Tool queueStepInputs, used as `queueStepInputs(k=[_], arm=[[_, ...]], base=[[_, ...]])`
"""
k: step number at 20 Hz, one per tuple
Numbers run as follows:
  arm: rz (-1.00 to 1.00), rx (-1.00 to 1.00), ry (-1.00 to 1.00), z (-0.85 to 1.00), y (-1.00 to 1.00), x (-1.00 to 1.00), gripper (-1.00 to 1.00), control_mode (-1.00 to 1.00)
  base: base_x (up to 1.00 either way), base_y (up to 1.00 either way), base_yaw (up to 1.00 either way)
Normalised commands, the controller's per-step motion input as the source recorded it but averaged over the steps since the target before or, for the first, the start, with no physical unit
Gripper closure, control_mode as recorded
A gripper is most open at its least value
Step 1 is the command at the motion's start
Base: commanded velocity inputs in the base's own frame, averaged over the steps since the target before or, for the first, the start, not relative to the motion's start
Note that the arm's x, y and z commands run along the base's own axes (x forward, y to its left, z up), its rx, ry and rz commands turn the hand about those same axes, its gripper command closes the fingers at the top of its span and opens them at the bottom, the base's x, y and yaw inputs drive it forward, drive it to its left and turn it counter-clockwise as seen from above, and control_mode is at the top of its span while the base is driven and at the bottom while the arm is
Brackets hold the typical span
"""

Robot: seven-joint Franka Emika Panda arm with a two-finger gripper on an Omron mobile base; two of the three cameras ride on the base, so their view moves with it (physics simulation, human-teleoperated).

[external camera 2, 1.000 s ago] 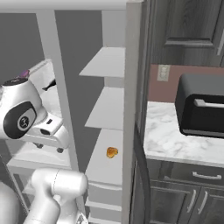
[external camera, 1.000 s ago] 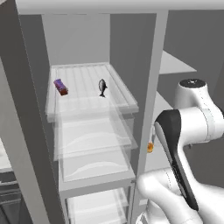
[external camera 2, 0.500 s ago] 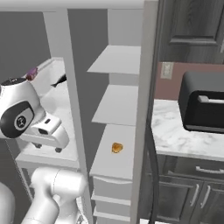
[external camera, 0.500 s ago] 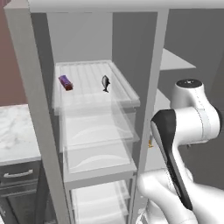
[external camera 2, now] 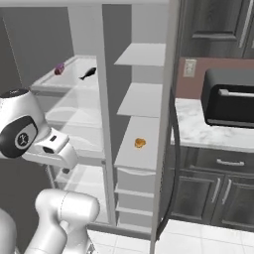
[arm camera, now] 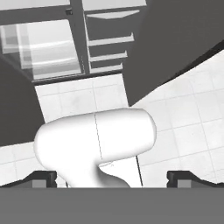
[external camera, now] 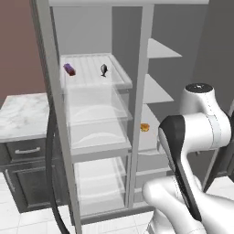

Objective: Pick up the frozen fish from the freezer, place it on any shelf in the fridge, and close the fridge and freezer doors when done.

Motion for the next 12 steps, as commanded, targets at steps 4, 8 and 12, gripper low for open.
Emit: queueStepInputs(k=[4, 8, 12], arm=[[0.0, 0.0, 0.0, 0.0, 0.0, 0.0, -1.0, 1.0], [0.0, 0.0, 0.0, 0.0, 0.0, 0.0, -1.0, 1.0], [0.0, 0.0, 0.0, 0.0, 0.0, 0.0, -1.0, 1.0]], base=[[-0.44, 0.32, 0.0], [-0.37, 0.36, 0.0], [-0.64, 0.09, 0.0]])
